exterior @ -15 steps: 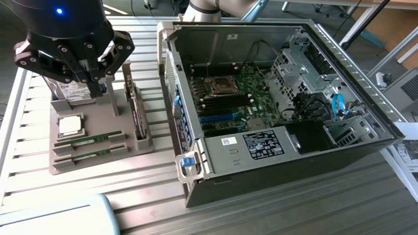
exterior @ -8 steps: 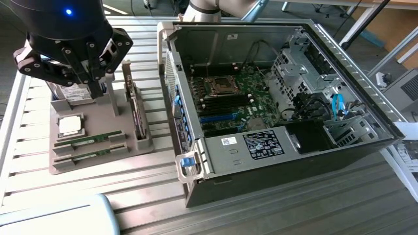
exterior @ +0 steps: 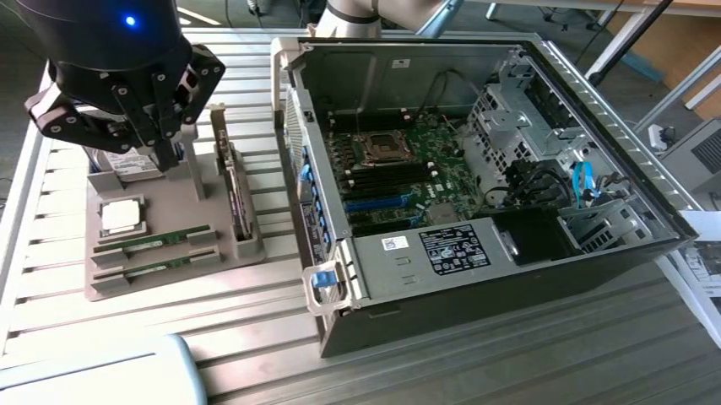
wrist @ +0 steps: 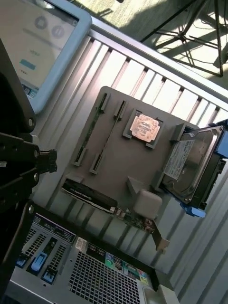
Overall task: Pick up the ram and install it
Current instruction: 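Pick up the ram and move it above insertion slot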
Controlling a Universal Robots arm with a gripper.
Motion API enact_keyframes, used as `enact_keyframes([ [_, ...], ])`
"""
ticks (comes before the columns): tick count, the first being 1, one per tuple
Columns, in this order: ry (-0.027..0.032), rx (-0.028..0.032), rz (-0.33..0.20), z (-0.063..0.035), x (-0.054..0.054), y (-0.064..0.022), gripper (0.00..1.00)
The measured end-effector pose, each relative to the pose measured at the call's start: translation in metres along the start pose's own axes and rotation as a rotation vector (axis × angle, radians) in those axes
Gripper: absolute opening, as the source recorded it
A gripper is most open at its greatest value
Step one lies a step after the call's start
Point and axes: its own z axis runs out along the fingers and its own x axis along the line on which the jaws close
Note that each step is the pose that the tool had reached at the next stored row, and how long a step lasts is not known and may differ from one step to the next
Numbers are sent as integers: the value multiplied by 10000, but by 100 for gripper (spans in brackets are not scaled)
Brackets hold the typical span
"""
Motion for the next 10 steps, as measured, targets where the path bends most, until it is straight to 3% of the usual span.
enact_keyframes([
  [10, 61, -50, -1950, 19, 0, -1, 13],
])
